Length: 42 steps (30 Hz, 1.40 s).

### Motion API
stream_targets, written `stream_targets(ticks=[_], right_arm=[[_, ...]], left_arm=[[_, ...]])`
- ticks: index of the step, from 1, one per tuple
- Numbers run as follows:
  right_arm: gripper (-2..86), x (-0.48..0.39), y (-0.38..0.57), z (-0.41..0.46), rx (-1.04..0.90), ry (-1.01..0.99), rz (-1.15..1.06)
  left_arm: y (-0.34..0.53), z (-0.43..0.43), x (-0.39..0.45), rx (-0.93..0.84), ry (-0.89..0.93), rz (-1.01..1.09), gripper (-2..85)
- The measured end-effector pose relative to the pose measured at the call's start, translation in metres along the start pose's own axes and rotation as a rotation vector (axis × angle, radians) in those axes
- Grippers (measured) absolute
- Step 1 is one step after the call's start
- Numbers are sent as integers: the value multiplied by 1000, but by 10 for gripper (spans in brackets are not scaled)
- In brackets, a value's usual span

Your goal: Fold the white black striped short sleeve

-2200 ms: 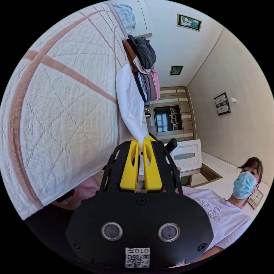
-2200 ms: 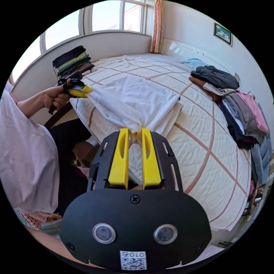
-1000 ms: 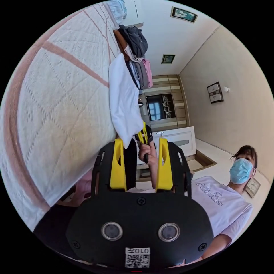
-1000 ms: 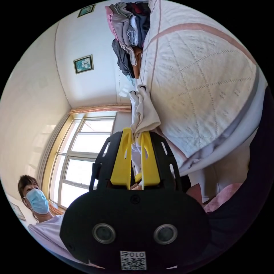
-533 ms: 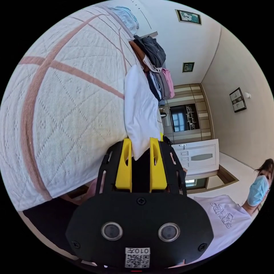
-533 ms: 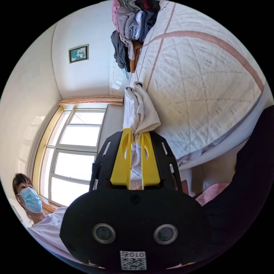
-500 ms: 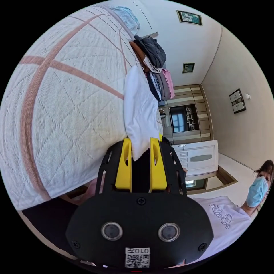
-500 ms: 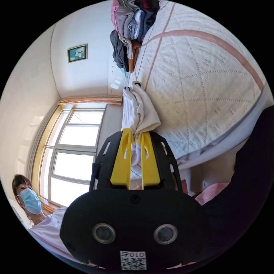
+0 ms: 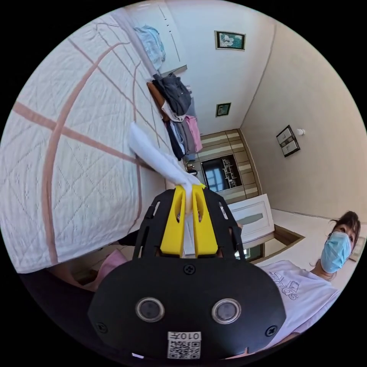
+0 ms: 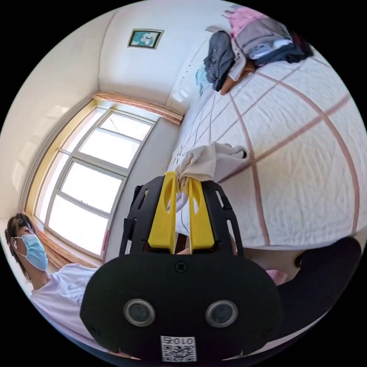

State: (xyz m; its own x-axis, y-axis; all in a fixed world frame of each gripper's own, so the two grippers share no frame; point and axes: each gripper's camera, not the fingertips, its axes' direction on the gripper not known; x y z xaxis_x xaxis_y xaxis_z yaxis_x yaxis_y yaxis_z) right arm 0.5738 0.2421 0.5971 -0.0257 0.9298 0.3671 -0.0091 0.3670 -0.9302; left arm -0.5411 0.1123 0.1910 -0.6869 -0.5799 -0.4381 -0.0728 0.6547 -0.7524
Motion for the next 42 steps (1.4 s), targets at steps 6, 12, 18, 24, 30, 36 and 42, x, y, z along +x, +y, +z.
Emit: stream_targets(ticks=[6, 12, 18, 24, 30, 36, 42], right_arm=[[64, -78, -9, 83, -172, -98, -215], [63, -93, 4, 233, -417, -161, -219], [62, -142, -31, 380, -427, -328, -283], [63, -156, 11, 470, -319, -263, -364], [63, -29, 101, 587, -596, -51, -74], [63, -27, 91, 588, -596, -82, -122], [64, -31, 113, 594, -592, -28, -204]], left_arm=[[30, -77, 83, 168, 34, 132, 35], [41, -176, 116, 202, -156, 174, 34], [-62, -263, 191, 91, -394, 306, 32], [-122, -293, 225, -14, -617, 315, 30], [-92, -244, 59, -218, -908, -94, 33], [-79, -213, 43, -158, -886, -67, 36], [-94, -179, 54, -206, -921, -43, 38]])
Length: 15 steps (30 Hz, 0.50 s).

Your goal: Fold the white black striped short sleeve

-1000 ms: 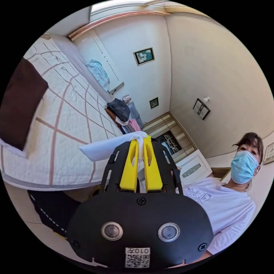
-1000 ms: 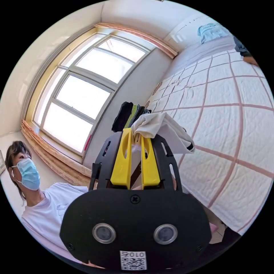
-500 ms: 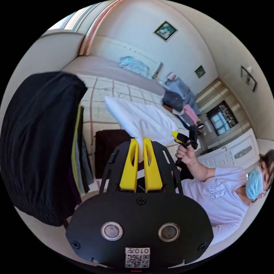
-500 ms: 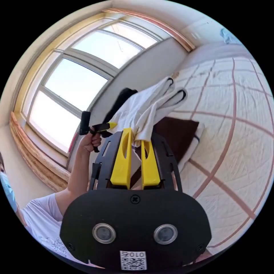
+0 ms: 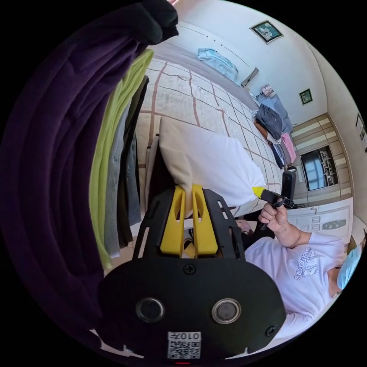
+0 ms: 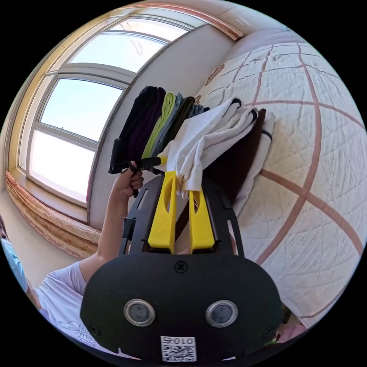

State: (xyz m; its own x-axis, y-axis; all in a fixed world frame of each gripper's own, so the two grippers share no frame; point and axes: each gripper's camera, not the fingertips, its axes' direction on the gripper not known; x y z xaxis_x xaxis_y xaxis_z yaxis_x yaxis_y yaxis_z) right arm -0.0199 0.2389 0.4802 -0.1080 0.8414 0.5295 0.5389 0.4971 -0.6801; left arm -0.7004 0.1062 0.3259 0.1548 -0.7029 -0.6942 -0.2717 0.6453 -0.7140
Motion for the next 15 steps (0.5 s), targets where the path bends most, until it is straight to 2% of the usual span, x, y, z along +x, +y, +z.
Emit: stream_targets(ticks=[2, 5, 12, 15], right_arm=[[64, 25, 11, 14, -19, -24, 72], [64, 34, 21, 24, -6, -11, 63], [67, 42, 42, 51, 31, -1, 46], [68, 39, 55, 59, 24, 52, -58]], left_arm=[[4, 16, 7, -41, -37, 0, 37], [17, 38, 17, -38, -70, -6, 38], [34, 76, 21, 76, -119, -47, 43], [51, 82, 37, 142, -212, -56, 48]])
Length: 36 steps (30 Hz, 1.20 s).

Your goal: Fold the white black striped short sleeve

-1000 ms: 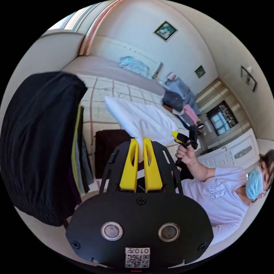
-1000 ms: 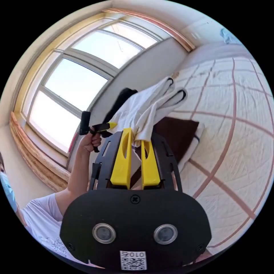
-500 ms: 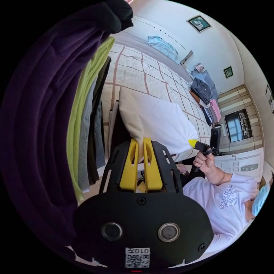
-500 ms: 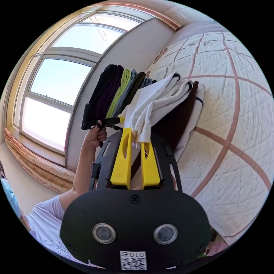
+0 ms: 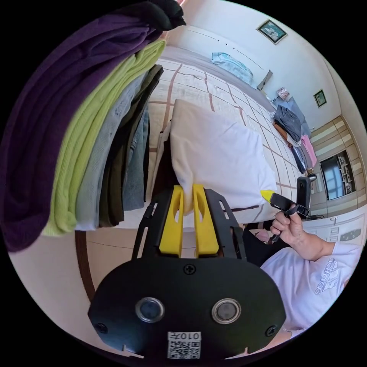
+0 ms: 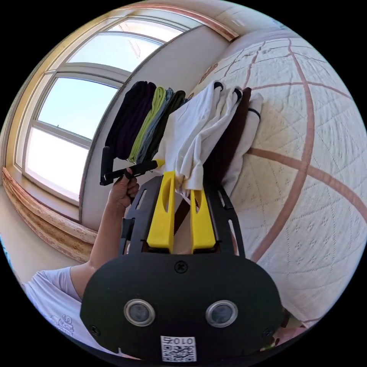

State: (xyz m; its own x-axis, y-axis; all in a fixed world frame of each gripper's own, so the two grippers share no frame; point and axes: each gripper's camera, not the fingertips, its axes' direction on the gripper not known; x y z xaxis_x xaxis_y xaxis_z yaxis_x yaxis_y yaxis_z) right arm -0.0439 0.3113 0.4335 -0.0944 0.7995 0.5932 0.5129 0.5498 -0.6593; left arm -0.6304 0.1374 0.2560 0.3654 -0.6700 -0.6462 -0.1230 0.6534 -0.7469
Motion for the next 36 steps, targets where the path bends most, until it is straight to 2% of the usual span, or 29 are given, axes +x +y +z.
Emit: stream_targets(ticks=[4, 8, 10, 13, 18, 21, 26, 29, 33, 36], right_arm=[[58, -1, 31, -14, -12, 138, -133], [59, -16, 60, -49, 176, 301, -215], [63, -29, 53, -42, 196, 280, -253], [57, -37, 35, -8, 94, 214, -264], [76, -35, 39, 53, -29, 216, -218], [85, -36, 47, 71, -26, 218, -222], [88, -49, 37, 88, -142, 179, -284], [87, -61, 50, 71, -89, 152, -324], [93, -74, 76, 39, 53, 201, -388], [95, -79, 91, 13, 101, 272, -426]], left_arm=[[43, -15, 19, 55, -196, -25, 51], [60, -26, 41, 100, -283, 25, 47], [45, -21, 60, 131, -328, 89, 40], [9, 7, 78, 145, -380, 159, 27], [-43, 62, 88, 135, -486, 182, 12], [-59, 112, 70, 51, -486, 158, 8], [-46, 122, 31, 126, -421, 71, 7], [-34, 111, 6, 160, -359, 66, 7], [2, 65, -1, 333, -375, 43, 9], [32, 30, 26, 510, -279, 103, 6]])
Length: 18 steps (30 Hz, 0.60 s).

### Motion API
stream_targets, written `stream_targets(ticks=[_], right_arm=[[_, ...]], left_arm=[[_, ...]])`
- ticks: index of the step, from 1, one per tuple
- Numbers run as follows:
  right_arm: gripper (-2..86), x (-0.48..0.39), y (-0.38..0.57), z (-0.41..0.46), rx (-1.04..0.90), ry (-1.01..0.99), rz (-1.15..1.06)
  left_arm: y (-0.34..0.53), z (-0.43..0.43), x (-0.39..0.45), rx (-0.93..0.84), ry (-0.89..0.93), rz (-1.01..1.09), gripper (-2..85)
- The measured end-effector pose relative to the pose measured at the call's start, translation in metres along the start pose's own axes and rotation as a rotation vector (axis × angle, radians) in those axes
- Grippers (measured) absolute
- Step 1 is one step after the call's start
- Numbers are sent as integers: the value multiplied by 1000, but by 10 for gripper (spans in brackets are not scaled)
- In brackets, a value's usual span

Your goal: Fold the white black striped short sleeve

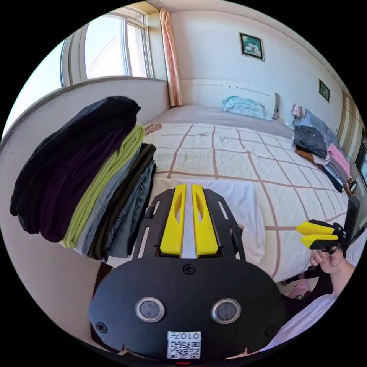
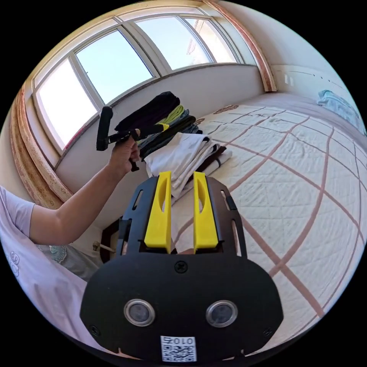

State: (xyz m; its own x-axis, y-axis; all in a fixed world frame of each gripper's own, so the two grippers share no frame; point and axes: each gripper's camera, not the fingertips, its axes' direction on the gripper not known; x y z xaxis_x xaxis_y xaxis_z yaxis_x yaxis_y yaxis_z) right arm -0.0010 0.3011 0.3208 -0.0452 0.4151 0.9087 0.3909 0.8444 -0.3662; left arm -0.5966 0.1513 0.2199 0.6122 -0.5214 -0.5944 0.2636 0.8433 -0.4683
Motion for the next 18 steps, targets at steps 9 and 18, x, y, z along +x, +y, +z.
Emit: stream_targets(ticks=[9, 18], right_arm=[[109, 64, 101, -191, 219, 537, 151], [140, 218, 103, -436, 124, 1198, 318]], left_arm=[[41, -7, 150, 34, 843, 172, 1], [96, 23, 222, -216, 1011, 240, 0]])
